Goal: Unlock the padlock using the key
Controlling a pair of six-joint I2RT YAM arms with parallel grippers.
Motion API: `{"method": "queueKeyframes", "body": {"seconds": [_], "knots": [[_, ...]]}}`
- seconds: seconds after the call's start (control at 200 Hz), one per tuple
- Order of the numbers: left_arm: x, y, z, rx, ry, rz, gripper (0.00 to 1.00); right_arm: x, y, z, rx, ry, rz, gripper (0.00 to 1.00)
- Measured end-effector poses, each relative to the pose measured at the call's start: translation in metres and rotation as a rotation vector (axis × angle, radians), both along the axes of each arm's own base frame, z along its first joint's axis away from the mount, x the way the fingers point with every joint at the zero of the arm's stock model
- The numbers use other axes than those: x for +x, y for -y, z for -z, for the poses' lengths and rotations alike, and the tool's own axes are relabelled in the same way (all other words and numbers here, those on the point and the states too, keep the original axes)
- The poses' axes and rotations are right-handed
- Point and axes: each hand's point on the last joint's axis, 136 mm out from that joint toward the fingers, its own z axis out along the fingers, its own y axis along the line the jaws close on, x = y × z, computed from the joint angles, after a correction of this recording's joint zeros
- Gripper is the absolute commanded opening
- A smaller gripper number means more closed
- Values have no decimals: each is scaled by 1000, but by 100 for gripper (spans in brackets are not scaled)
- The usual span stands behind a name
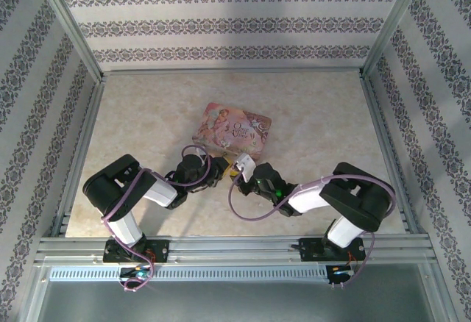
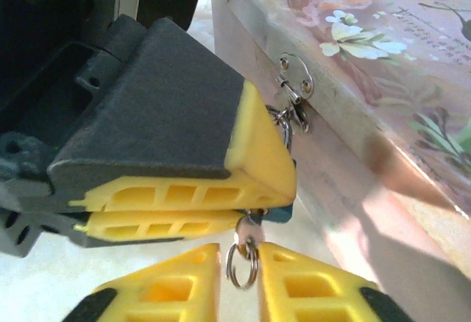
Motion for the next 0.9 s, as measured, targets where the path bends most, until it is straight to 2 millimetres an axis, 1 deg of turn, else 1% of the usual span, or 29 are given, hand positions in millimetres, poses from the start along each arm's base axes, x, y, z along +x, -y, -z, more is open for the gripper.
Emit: {"method": "queueKeyframes", "body": {"seconds": [0.08, 0.185, 0.285, 0.33, 0.395, 0.485, 0.585, 0.795, 0.9], "knots": [[0, 0, 0, 6, 5, 0, 11, -7, 0, -11, 20, -1, -30, 33], [1, 0, 1, 15, 7, 3, 11, -9, 4, -34, 55, 15, -38, 37], [2, 1, 1, 22, 8, 6, 11, -4, 19, -57, 84, 34, -7, 39], [2, 1, 1, 25, 10, 8, 13, 0, 28, -66, 98, 38, 14, 39], [2, 2, 1, 29, 10, 10, 17, 6, 41, -73, 111, 29, 45, 41], [3, 3, 3, 33, 8, 14, 21, 13, 58, -76, 123, -7, 88, 42], [3, 3, 11, 47, -5, 15, 26, 16, 69, -75, 132, -63, 117, 45], [3, -2, 16, 74, -9, 1, 40, 18, 74, -76, 155, -161, 128, 52], [-1, -8, 11, 93, -1, -5, 46, 20, 75, -80, 180, -199, 136, 58]]}}
